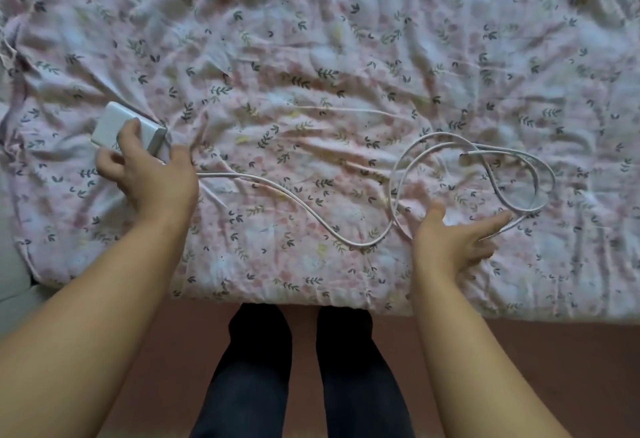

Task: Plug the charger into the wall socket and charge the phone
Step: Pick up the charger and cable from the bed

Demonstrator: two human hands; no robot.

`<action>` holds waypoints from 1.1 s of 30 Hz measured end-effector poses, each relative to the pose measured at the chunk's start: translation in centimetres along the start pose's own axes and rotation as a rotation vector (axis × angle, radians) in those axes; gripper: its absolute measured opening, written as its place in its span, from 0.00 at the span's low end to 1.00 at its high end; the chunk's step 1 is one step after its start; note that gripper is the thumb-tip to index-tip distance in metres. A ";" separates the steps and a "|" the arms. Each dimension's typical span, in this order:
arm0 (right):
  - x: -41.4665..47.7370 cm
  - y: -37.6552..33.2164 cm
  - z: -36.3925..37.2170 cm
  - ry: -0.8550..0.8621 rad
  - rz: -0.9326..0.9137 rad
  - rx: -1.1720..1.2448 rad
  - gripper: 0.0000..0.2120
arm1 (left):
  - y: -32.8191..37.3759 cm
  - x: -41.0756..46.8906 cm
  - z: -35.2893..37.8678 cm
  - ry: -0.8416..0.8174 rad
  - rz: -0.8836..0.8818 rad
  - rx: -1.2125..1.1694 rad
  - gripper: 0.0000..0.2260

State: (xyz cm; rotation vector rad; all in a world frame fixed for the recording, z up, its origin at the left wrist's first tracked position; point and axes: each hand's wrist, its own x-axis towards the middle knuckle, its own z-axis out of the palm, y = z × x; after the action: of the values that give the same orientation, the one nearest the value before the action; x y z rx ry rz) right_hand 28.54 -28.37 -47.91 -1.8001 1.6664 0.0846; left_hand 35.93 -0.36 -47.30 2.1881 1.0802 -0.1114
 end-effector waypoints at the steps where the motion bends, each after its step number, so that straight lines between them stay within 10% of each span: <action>1: 0.2 -0.4 0.1 -0.001 0.017 0.032 0.42 | 0.2 0.3 0.1 0.026 -0.047 -0.043 0.26; 16: -0.9 -4.6 3.1 -0.122 -0.197 -0.073 0.51 | 2.1 5.0 0.1 0.139 -0.514 -0.402 0.31; 33: 0.0 -5.1 2.9 -0.126 0.141 0.177 0.14 | 3.1 4.0 -1.1 0.062 -0.492 -0.517 0.16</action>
State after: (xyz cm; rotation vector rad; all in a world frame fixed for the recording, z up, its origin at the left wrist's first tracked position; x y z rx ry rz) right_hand 34.26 -27.14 -48.05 -1.5153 1.6550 0.1072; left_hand 40.59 1.70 -46.19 1.4512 1.4760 0.0191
